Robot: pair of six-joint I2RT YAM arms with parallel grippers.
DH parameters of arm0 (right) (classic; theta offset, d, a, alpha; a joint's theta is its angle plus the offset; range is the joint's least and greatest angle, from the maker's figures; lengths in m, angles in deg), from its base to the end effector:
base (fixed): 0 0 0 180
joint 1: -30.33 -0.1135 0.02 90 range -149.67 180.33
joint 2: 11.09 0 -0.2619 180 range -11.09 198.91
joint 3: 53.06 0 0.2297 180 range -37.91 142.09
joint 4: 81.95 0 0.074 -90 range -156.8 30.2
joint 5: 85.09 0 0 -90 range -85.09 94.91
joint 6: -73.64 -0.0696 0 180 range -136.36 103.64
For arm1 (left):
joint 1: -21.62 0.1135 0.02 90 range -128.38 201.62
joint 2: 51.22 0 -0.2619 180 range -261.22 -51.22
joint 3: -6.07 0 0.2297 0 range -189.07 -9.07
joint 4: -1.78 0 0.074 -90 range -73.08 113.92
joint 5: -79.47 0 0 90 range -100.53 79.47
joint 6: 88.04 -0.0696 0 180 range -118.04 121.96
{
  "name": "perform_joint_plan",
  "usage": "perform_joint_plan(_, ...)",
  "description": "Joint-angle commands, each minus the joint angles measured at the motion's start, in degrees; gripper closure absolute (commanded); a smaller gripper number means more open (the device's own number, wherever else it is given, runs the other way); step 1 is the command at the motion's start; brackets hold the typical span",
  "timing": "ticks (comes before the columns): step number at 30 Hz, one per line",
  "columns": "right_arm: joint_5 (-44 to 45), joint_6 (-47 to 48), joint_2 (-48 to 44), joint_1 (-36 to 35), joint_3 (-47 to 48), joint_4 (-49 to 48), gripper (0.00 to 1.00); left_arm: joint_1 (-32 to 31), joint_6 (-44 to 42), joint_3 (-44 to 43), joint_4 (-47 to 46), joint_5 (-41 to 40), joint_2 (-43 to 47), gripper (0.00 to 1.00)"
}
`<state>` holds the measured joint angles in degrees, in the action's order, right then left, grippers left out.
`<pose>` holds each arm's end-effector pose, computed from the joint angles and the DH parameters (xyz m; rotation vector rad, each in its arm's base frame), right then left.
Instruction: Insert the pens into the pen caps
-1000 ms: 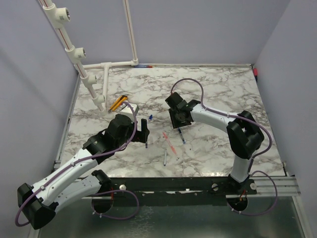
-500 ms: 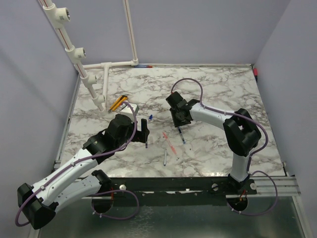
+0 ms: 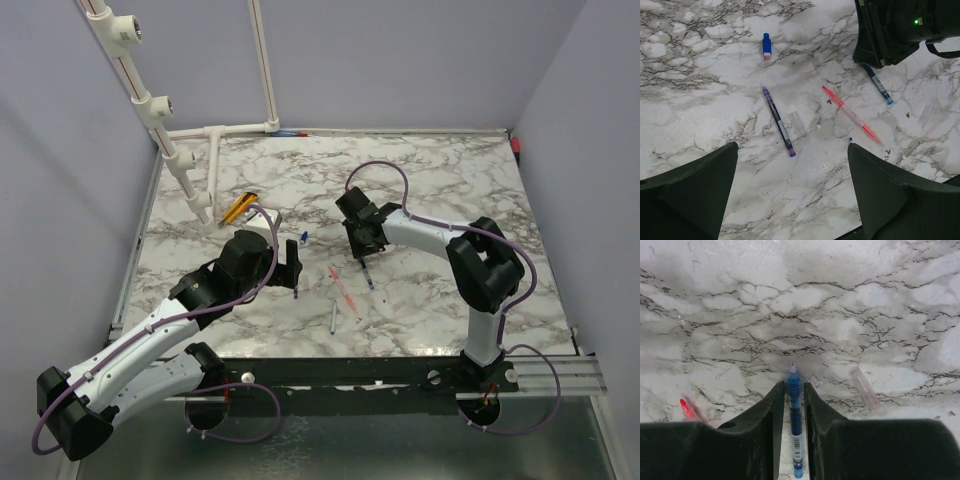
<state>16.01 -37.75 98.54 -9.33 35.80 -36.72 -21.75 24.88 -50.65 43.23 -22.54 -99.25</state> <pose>0.3016 0.2326 0.1487 -0.3713 2.6584 0.0651 0.1491 -0.1209 0.2660 0.2613 2.1471 -0.4541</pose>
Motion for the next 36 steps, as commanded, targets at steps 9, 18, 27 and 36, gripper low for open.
perform_joint_plan(9, 0.2, 0.4, 2.3, 0.1, -2.8, -1.4, 0.83, -0.3, 0.0, -0.6, 0.8, -0.9, -0.5, 0.09)
perform_joint_plan(18, 3.5, 1.8, 0.2, 0.1, -2.4, 1.1, 0.99, -0.3, 0.1, -0.8, 0.8, -0.7, -1.2, 0.09)
perform_joint_plan(27, -1.2, 0.0, -10.5, -0.1, -3.1, 2.3, 0.99, -0.3, -0.4, -1.5, 0.0, 3.5, -2.5, 0.07)
perform_joint_plan(36, -11.4, -1.2, -26.0, -0.1, -9.3, -0.4, 0.99, -0.3, 1.2, -1.2, -6.6, 17.0, -0.9, 0.07)
